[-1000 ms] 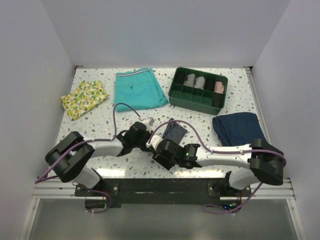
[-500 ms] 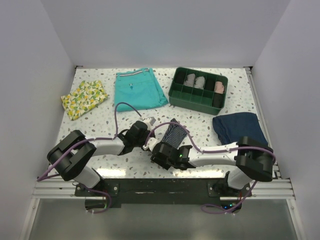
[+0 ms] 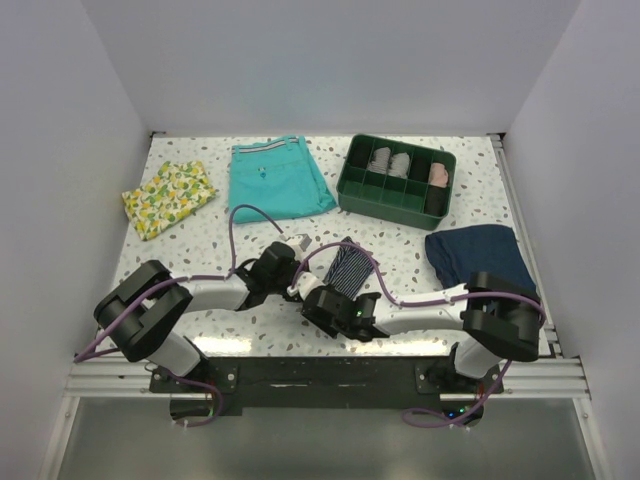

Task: Roll the underwear
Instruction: Roll the underwear to the center of the board.

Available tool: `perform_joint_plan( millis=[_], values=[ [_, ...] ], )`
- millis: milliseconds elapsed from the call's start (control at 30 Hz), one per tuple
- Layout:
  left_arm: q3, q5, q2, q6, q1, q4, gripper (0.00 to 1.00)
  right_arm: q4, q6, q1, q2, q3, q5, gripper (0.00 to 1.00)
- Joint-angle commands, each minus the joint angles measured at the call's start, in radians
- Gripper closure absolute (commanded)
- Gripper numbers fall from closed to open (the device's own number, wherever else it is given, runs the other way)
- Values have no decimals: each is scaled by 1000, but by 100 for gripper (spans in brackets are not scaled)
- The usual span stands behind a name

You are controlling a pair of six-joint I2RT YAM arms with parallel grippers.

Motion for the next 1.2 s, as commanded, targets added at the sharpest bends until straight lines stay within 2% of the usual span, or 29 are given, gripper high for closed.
perform_joint_plan(
  millis=[0, 33, 233, 300, 400, 433, 500, 533, 633, 733, 900, 1167],
  values=[
    [-60, -66, 59, 64, -7, -218, 100, 26, 28, 4, 26, -20, 24, 58],
    [-61, -69, 55, 61, -7, -219, 100, 25, 32, 4, 29, -23, 25, 65],
    [-63, -93, 26, 48, 0, -261, 100, 28, 81, 4, 9, -77, -21, 82],
    [-61, -106, 14, 44, 11, -282, 100, 34, 95, 4, -4, -89, -42, 83],
    [-52, -130, -26, 41, 34, -314, 92, 46, 112, 2, -14, -103, -85, 86],
    [-49, -135, -41, 41, 42, -322, 82, 49, 120, 2, -12, -106, -99, 86],
    [-43, -150, -93, 42, 72, -345, 69, 60, 123, 2, -9, -108, -145, 87],
    [-37, -156, -112, 42, 83, -356, 54, 60, 129, 2, -8, -108, -159, 87],
    [-22, -176, -185, 58, 144, -399, 39, 71, 136, 2, 2, -101, -200, 87],
    [-5, -201, -250, 74, 209, -449, 32, 80, 135, 2, 9, -94, -223, 87],
    [3, -248, -328, 82, 255, -515, 30, 101, 140, -28, 12, -71, -301, 86],
    [-63, -222, -377, 71, 258, -495, 30, 184, 198, -195, 8, -82, -633, 86]
  ],
)
